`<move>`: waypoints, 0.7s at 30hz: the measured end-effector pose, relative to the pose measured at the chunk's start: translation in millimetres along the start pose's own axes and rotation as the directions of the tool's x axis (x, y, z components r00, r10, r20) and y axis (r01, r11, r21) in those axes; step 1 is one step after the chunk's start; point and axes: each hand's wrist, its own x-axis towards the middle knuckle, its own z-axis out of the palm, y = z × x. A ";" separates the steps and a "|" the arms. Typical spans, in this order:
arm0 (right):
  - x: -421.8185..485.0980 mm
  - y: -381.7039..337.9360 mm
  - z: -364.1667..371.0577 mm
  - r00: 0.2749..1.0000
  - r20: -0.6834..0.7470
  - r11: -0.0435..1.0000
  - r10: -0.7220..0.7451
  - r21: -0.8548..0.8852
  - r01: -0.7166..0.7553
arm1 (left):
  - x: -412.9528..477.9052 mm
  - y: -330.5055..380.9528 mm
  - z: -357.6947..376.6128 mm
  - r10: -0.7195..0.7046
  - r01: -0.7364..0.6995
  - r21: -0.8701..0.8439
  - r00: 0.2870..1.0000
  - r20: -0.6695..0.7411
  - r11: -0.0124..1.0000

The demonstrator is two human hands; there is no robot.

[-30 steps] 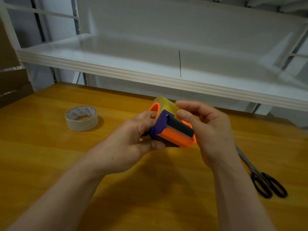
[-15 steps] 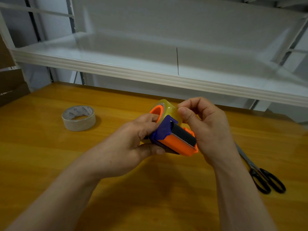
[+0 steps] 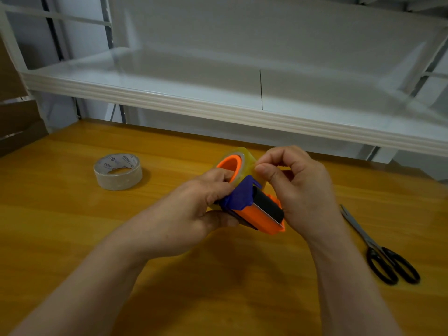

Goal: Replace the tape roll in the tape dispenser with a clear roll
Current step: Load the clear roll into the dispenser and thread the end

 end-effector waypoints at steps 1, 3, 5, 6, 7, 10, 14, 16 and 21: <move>0.0 0.5 0.2 1.000 0.020 0.999 0.003 -0.036 -0.002 | -0.1 -0.6 -0.5 -0.009 0.009 0.016 1.000 0.004 1.000; 0.0 1.2 1.3 0.998 0.065 0.995 0.009 -0.097 -0.003 | -0.3 -2.4 -2.1 -0.028 0.028 0.060 1.000 0.006 0.998; -0.5 1.6 3.3 0.996 0.087 0.995 -0.001 -0.104 0.010 | -1.2 -4.1 -4.6 -0.045 0.045 0.077 0.999 0.001 0.996; -0.7 1.4 4.2 0.996 0.088 0.995 -0.007 -0.098 0.016 | -1.9 -4.0 -5.8 -0.053 0.052 0.077 0.999 0.001 0.996; -0.9 1.2 4.5 0.996 0.088 0.996 -0.006 -0.092 0.014 | -2.3 -3.6 -6.8 -0.058 0.057 0.076 0.998 0.003 0.995; -2.0 -0.5 4.2 0.995 0.096 1.000 0.021 -0.018 -0.020 | -2.3 -3.8 -8.4 -0.072 0.072 0.070 0.997 -0.006 0.995; -1.4 -5.0 6.0 0.992 0.113 0.996 0.049 0.069 -0.057 | -2.1 -7.2 -11.5 -0.090 0.092 0.036 0.995 -0.053 0.995; 3.7 -7.3 6.7 0.988 0.134 0.989 0.084 0.109 -0.098 | -3.4 -7.2 -12.5 -0.098 0.097 -0.010 0.993 -0.072 0.995; 32.9 -18.8 -0.1 0.964 0.243 0.985 0.107 0.105 -0.136 | -4.5 -11.6 -13.4 -0.070 0.044 -0.173 0.986 -0.150 0.984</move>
